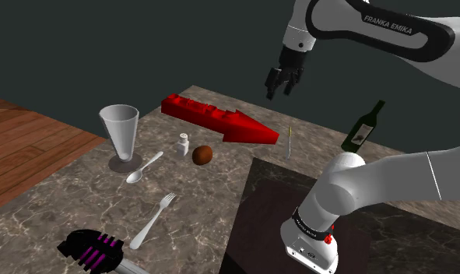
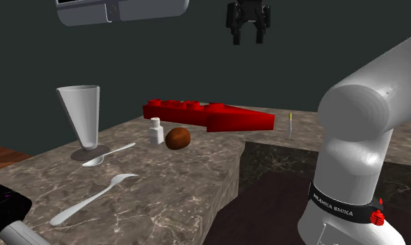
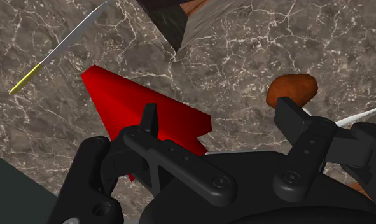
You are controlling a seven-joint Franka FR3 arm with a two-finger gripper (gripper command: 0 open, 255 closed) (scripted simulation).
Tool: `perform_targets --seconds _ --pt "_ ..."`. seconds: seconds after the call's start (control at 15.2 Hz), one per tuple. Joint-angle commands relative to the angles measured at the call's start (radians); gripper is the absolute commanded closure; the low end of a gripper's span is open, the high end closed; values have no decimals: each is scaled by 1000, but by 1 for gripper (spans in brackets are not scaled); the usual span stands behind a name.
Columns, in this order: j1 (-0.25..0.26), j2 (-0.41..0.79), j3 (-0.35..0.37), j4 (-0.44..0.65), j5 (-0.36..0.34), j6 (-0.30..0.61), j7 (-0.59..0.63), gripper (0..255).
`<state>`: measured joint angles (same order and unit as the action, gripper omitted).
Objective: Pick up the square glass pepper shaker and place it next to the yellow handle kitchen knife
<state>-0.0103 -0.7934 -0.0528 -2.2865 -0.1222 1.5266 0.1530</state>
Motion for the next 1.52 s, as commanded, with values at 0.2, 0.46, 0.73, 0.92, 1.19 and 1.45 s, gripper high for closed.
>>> perform_targets --seconds 0.2,0.46,0.73,0.92,1.19,1.45 --pt "9 61 32 -22 30 74 59 0" --pt "21 159 73 -34 64 171 133 0" --pt "32 274 113 -23 92 265 204 0" --pt "39 368 141 -1 106 331 255 0" --pt "47 503 175 47 116 410 322 0" --pt "56 646 203 117 116 476 389 0"
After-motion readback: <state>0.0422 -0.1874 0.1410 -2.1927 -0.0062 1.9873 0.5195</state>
